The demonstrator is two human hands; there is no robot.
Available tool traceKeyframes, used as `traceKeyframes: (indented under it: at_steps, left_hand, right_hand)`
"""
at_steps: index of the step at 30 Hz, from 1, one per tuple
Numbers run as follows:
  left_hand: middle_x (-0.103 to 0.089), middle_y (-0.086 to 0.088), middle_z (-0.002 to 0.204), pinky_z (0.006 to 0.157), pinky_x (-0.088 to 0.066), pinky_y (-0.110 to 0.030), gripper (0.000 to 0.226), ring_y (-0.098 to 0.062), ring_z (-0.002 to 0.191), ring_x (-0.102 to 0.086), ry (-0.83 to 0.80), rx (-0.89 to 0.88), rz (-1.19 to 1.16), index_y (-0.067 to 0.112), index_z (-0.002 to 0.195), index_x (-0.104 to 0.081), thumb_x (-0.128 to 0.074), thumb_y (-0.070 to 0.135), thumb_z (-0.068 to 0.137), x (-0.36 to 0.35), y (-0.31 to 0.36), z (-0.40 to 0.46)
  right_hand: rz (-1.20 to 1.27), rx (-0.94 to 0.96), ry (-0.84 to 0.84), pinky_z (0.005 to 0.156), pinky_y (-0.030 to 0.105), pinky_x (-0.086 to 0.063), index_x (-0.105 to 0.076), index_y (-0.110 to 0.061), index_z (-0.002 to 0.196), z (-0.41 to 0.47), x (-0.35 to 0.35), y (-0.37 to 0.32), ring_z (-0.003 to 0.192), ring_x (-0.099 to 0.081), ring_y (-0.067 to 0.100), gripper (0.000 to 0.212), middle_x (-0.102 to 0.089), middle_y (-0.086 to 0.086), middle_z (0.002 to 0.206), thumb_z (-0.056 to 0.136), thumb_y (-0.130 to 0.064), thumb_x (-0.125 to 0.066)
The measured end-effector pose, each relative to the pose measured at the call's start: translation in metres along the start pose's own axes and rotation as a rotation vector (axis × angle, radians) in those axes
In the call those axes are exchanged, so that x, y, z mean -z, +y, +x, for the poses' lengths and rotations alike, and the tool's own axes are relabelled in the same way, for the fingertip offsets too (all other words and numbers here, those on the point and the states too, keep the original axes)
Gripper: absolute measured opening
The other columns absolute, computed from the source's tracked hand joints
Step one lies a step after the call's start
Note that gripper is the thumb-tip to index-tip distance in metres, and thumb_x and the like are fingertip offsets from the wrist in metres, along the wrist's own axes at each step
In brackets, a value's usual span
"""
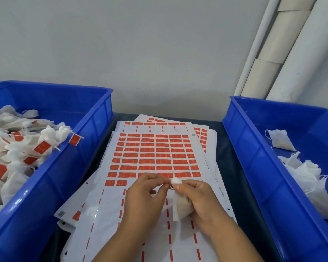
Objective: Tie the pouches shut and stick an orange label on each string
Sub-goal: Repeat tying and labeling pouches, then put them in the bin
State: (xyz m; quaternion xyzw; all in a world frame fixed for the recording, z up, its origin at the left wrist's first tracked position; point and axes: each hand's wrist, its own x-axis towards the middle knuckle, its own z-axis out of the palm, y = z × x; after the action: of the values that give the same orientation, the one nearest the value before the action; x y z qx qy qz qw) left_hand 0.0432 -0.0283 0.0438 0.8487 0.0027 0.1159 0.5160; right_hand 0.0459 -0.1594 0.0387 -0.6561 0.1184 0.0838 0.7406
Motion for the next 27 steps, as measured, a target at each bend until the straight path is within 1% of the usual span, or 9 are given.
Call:
traceKeyframes:
  at_steps: [4,6,8,10,12,14,19,24,27]
  left_hand:
    - [-0.043,0.039,0.094,0.077,-0.041,-0.007,0.029,0.011,0.087,-0.047,-0.051,-0.056,0.066,0.042,0.104,-0.063,-0.072,0.028,0.080,-0.0033,-0.0012,-0.0041]
    - [-0.047,0.035,0.096,0.076,-0.035,-0.003,0.030,0.012,0.084,-0.045,-0.029,-0.077,0.117,0.036,0.107,-0.067,-0.073,0.031,0.078,-0.0045,-0.0028,-0.0039]
    - [-0.054,0.025,0.096,0.073,-0.032,0.000,0.025,0.007,0.084,-0.048,0.008,-0.062,0.127,0.029,0.101,-0.072,-0.073,0.031,0.076,-0.0033,-0.0056,-0.0011]
    - [-0.055,0.023,0.092,0.072,-0.032,-0.001,0.020,0.004,0.084,-0.050,0.012,-0.022,0.108,0.026,0.094,-0.074,-0.074,0.031,0.075,-0.0024,-0.0067,-0.0002]
    - [-0.052,0.025,0.089,0.070,-0.031,-0.002,0.011,0.003,0.083,-0.051,0.002,0.014,0.087,0.033,0.084,-0.069,-0.075,0.031,0.075,-0.0025,-0.0048,-0.0012]
    - [-0.050,0.028,0.087,0.066,-0.029,-0.001,0.017,0.006,0.082,-0.049,-0.008,0.038,0.075,0.036,0.071,-0.059,-0.074,0.030,0.077,-0.0034,-0.0029,-0.0026]
    - [-0.051,0.027,0.087,0.067,-0.032,-0.005,0.017,0.005,0.083,-0.049,-0.010,0.075,0.035,0.036,0.072,-0.057,-0.070,0.030,0.081,-0.0032,-0.0037,0.0001]
    - [-0.059,0.025,0.076,0.063,-0.037,-0.007,0.021,0.001,0.076,-0.056,-0.024,0.073,-0.029,0.043,0.071,-0.056,-0.066,0.030,0.083,-0.0006,-0.0018,0.0005]
    - [-0.058,0.025,0.071,0.059,-0.034,-0.007,0.024,0.000,0.072,-0.056,0.022,0.080,0.015,0.041,0.068,-0.053,-0.065,0.027,0.084,0.0010,-0.0025,0.0030]
  right_hand:
    - [0.062,0.008,0.008,0.096,0.041,-0.051,-0.076,-0.021,0.088,0.0000,0.0007,-0.0003,0.102,-0.066,0.020,0.008,-0.075,-0.007,0.097,0.084,-0.020,-0.070]
    - [0.062,0.006,0.001,0.096,0.041,-0.051,-0.076,-0.019,0.090,-0.0004,0.0006,0.0001,0.102,-0.066,0.020,0.009,-0.075,-0.006,0.097,0.084,-0.018,-0.070]
    - [0.056,0.005,-0.017,0.095,0.040,-0.051,-0.077,-0.018,0.090,-0.0008,-0.0005,0.0002,0.102,-0.066,0.021,0.010,-0.075,-0.004,0.097,0.083,-0.016,-0.070]
    - [0.045,0.008,-0.025,0.097,0.041,-0.050,-0.077,-0.016,0.092,-0.0009,-0.0013,-0.0001,0.103,-0.066,0.020,0.012,-0.075,-0.003,0.098,0.083,-0.015,-0.070]
    - [0.034,0.018,-0.026,0.098,0.041,-0.050,-0.076,-0.015,0.096,-0.0009,-0.0012,0.0002,0.104,-0.066,0.018,0.015,-0.074,-0.004,0.100,0.083,-0.015,-0.070]
    - [0.017,0.028,-0.021,0.099,0.042,-0.050,-0.077,-0.017,0.096,-0.0015,-0.0013,0.0007,0.105,-0.065,0.018,0.014,-0.074,-0.007,0.101,0.084,-0.018,-0.070]
    - [0.035,0.034,0.017,0.101,0.045,-0.047,-0.079,-0.024,0.086,-0.0007,-0.0006,-0.0017,0.108,-0.063,0.020,0.011,-0.074,-0.007,0.102,0.085,-0.021,-0.068]
    - [0.045,0.036,0.023,0.093,0.035,-0.051,-0.078,-0.025,0.086,0.0002,0.0002,-0.0007,0.103,-0.065,0.015,0.008,-0.074,-0.011,0.096,0.082,-0.023,-0.072]
    - [-0.026,0.022,-0.031,0.081,0.024,-0.051,-0.078,-0.023,0.087,0.0007,0.0003,-0.0008,0.098,-0.064,0.011,0.010,-0.073,-0.015,0.093,0.077,-0.024,-0.076]
